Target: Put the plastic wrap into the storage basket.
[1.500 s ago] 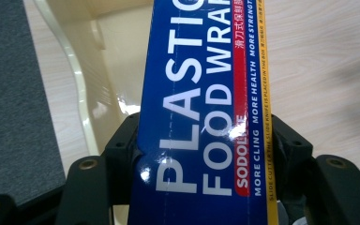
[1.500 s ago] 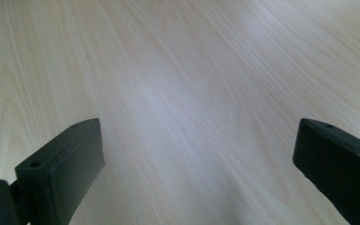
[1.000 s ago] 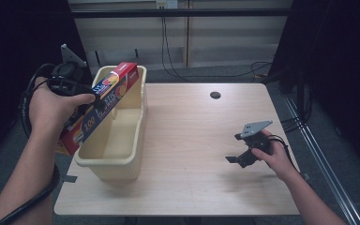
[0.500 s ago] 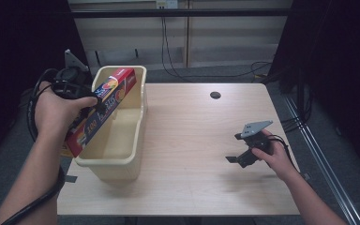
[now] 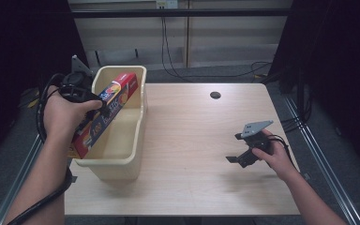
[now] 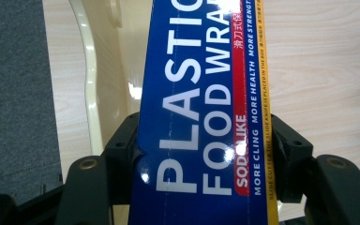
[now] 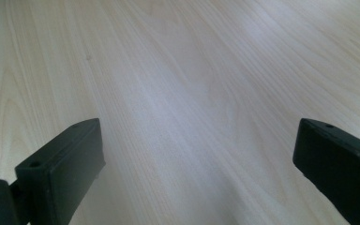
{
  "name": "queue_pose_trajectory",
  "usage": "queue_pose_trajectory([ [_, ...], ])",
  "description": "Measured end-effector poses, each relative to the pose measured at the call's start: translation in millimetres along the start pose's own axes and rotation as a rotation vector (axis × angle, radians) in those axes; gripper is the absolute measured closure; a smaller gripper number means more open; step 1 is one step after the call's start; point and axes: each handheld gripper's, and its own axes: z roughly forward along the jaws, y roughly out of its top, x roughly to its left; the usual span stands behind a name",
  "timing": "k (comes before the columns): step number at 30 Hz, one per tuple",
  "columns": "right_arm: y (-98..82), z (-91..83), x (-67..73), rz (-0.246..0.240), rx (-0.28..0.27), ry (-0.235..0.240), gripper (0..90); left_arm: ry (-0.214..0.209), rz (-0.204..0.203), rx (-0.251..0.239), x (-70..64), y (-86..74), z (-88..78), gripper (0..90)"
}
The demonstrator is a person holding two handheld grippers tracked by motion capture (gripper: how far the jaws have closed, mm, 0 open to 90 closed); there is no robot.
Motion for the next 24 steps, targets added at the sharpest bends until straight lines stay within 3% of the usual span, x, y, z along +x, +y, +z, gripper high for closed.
queue_pose_trajectory([
  [24,0.1,-0.6,-0.5,0.001,-0.005,0.0,2.0,-0.008,-0.015,0.041,-0.8,-0.6,22.6,40.0],
])
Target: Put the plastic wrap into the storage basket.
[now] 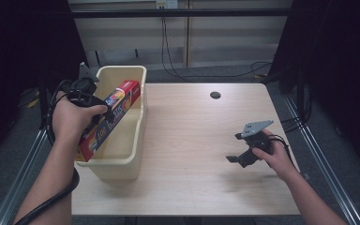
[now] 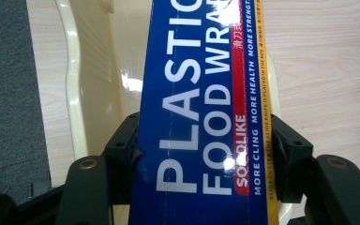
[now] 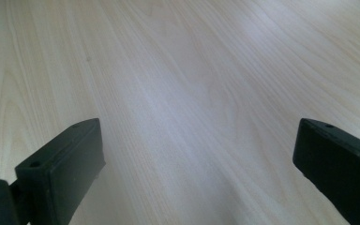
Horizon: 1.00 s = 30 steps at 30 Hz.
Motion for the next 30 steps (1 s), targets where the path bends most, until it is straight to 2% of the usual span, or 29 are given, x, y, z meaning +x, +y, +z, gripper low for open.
queue_pose_trajectory([
  [5,0.0,0.1,0.0,-0.001,0.0,0.0,2.0,-0.006,-0.008,0.011,-0.1,-0.9,5.9,40.0],
  [6,0.1,0.1,0.0,-0.003,-0.001,0.0,2.0,-0.001,0.004,0.019,0.9,-0.7,7.9,40.0],
  [8,0.0,0.2,0.2,0.0,-0.001,-0.001,2.0,-0.004,-0.006,0.014,0.5,-1.0,9.2,40.0],
  [12,0.0,0.2,0.4,0.001,-0.001,0.0,2.0,0.005,0.0,0.014,0.9,-0.9,12.8,40.0],
  [19,-0.6,0.2,1.1,0.002,0.003,-0.003,2.0,-0.013,-0.015,0.027,1.5,-1.5,19.3,39.9],
  [27,-0.6,-0.6,1.5,-0.003,0.001,-0.005,2.0,-0.005,-0.019,0.035,3.4,-3.8,25.3,39.9],
  [28,-0.6,-0.7,1.8,-0.003,0.0,-0.006,2.0,-0.012,-0.035,0.04,2.7,-4.2,26.7,39.9],
  [30,-0.6,-1.1,2.2,-0.001,0.0,-0.004,2.0,-0.014,-0.033,0.046,2.9,-4.8,30.2,39.9],
])
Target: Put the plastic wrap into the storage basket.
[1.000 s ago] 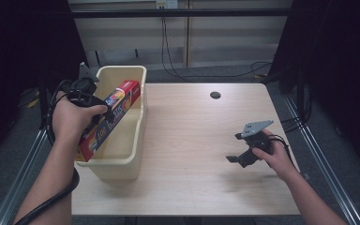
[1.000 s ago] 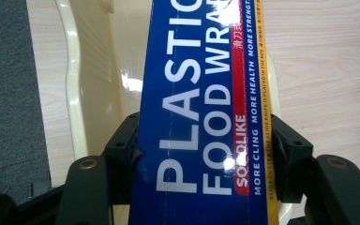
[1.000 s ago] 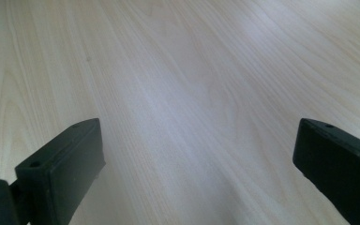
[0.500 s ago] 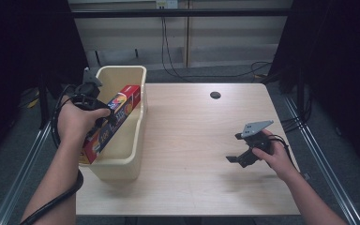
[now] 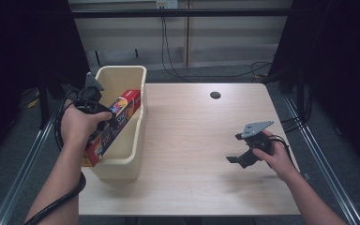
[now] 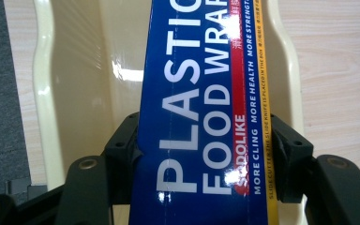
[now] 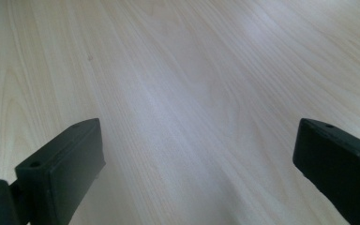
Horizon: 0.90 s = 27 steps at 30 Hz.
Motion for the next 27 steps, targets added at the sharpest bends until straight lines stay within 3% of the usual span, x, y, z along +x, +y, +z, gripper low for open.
queue_pose_trajectory([
  [20,-0.8,-0.6,0.0,0.003,0.0,-0.002,2.0,0.008,-0.001,0.04,-2.1,-2.6,11.3,39.7],
  [23,-0.2,-0.2,-0.9,0.005,0.0,-0.004,2.0,-0.008,-0.019,0.043,-2.0,-3.2,13.7,39.7],
  [27,-0.2,-0.1,0.5,0.001,0.003,-0.002,2.0,-0.01,-0.008,0.052,-0.6,-4.9,17.5,39.7],
])
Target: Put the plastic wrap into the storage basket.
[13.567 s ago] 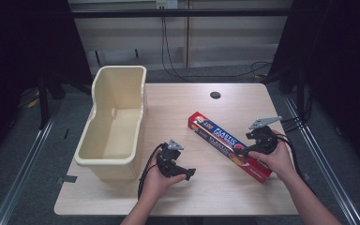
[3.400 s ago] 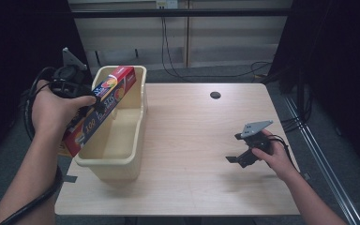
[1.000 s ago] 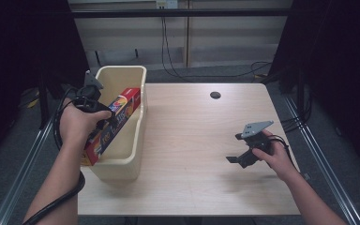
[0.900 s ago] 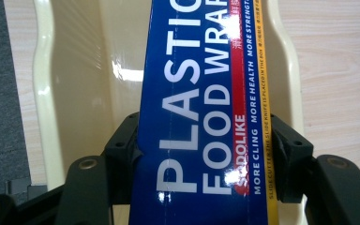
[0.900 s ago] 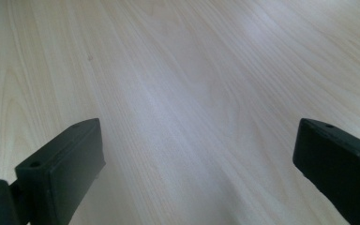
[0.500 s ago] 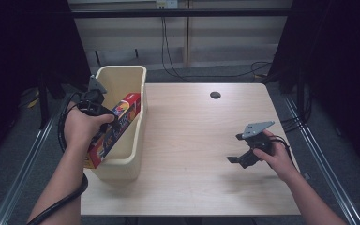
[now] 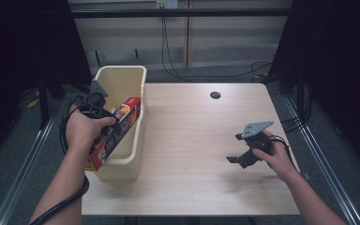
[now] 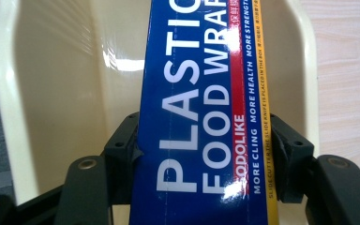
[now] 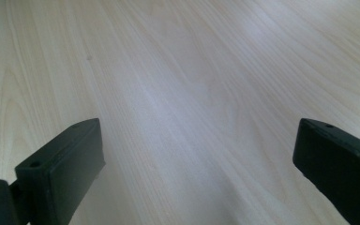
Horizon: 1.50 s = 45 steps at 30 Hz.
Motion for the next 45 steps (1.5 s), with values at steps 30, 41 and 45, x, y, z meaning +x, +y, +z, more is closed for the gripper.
queue_pose_trajectory([
  [30,-1.2,-3.2,0.7,-0.002,-0.002,-0.01,2.0,-0.064,0.002,-0.126,-18.1,12.3,-20.9,31.8],
  [41,-1.4,-4.1,0.7,-0.003,-0.007,-0.011,2.0,-0.124,0.06,-0.177,-39.3,19.6,-22.4,28.1],
  [45,-1.5,-3.9,1.4,-0.002,-0.004,-0.011,2.0,-0.138,0.074,-0.199,-45.0,21.5,-21.4,27.0],
])
